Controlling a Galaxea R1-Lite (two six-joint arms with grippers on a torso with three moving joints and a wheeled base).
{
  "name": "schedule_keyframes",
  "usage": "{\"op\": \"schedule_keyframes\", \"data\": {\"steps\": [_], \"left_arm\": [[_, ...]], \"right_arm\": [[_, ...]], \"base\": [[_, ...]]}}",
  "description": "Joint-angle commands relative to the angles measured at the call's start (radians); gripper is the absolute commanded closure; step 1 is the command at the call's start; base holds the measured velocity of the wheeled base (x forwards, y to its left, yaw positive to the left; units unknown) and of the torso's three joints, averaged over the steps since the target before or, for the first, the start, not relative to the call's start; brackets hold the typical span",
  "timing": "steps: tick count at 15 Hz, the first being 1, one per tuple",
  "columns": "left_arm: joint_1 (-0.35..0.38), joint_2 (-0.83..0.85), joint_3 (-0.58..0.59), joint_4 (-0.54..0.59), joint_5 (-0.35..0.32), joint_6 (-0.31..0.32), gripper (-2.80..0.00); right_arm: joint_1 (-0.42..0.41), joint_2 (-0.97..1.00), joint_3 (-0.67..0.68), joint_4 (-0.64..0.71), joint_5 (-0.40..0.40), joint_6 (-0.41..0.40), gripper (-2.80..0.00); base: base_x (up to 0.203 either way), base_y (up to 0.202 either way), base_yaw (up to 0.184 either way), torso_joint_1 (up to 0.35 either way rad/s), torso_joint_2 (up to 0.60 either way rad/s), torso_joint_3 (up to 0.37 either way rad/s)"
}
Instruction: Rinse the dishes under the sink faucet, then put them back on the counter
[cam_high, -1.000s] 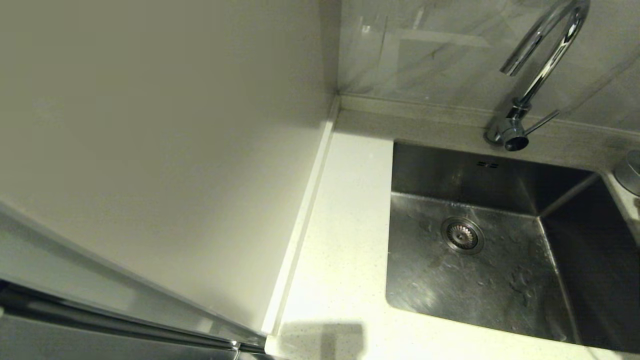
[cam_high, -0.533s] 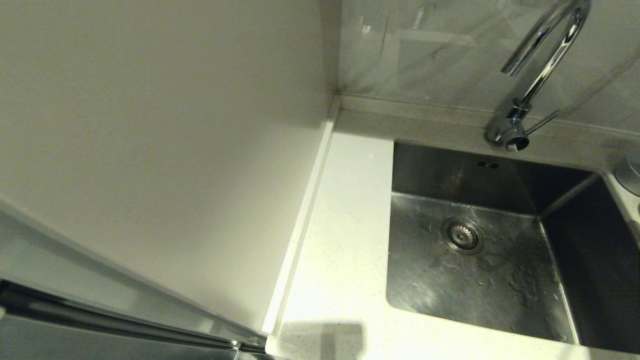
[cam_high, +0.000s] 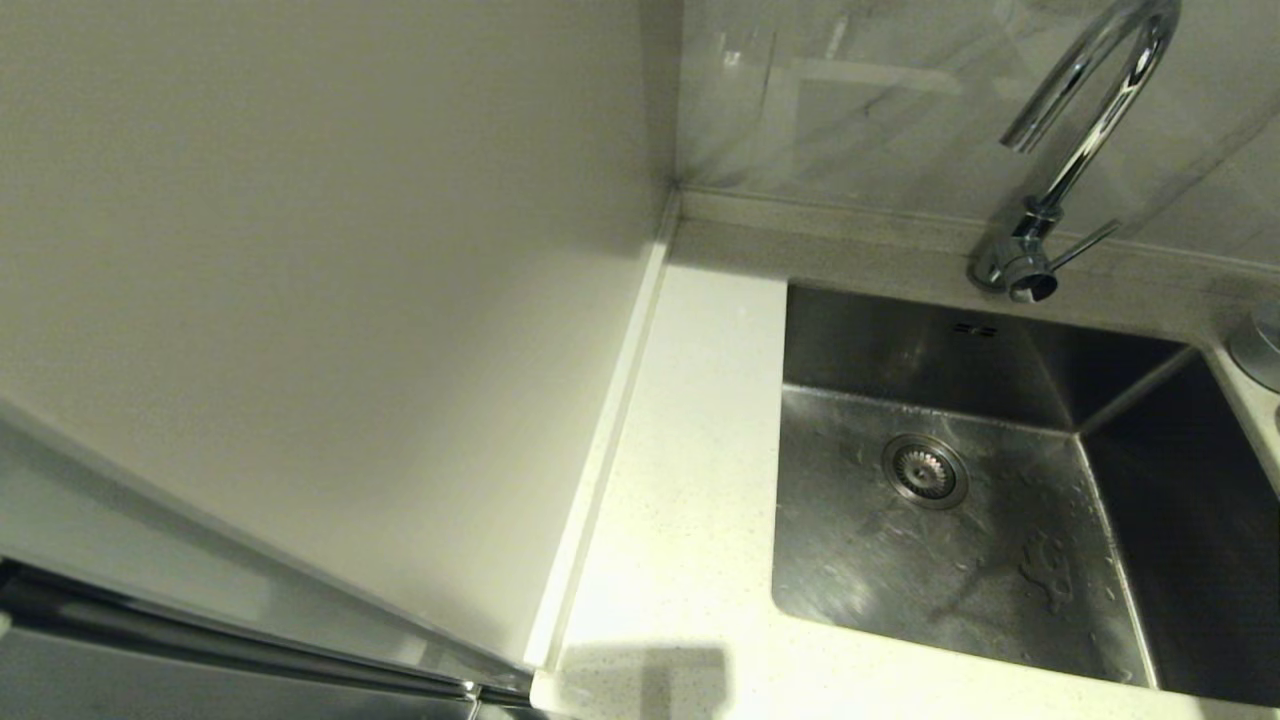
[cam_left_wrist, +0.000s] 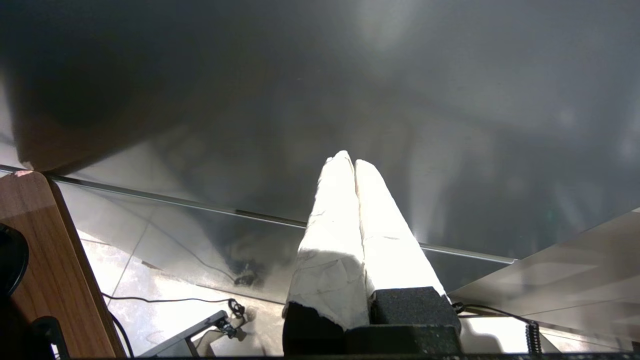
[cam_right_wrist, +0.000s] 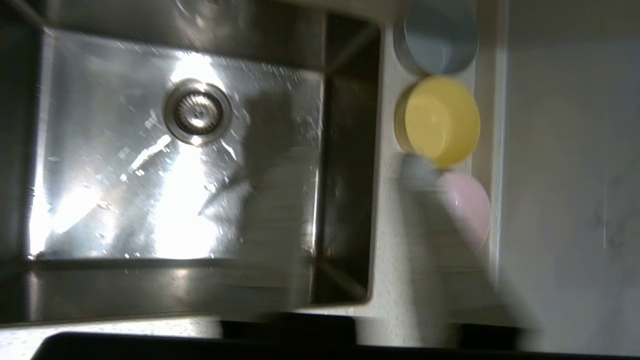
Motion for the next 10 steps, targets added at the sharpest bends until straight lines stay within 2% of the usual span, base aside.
{"op": "schedule_keyframes", "data": {"steps": [1, 3, 5, 10], "left_arm": [[0.0, 0.0, 0.003, 0.0, 0.0, 0.0, 0.0], [0.0, 0.0, 0.003, 0.0, 0.0, 0.0, 0.0], [0.0, 0.0, 0.003, 0.0, 0.0, 0.0, 0.0], [0.0, 0.0, 0.003, 0.0, 0.0, 0.0, 0.0]], "right_arm": [[0.061, -0.119, 0.028, -0.016, -0.001, -0.002, 0.0], [0.116, -0.234, 0.139, -0.053, -0.008, -0.001, 0.0], [0.169, -0.36, 0.339, -0.156, -0.015, 0.007, 0.0], [0.247, -0.73, 0.969, -0.584, -0.029, 0.022, 0.0]], "base": [[0.0, 0.0, 0.0, 0.0, 0.0, 0.0], [0.0, 0.0, 0.0, 0.0, 0.0, 0.0], [0.0, 0.0, 0.0, 0.0, 0.0, 0.0], [0.0, 0.0, 0.0, 0.0, 0.0, 0.0]]}}
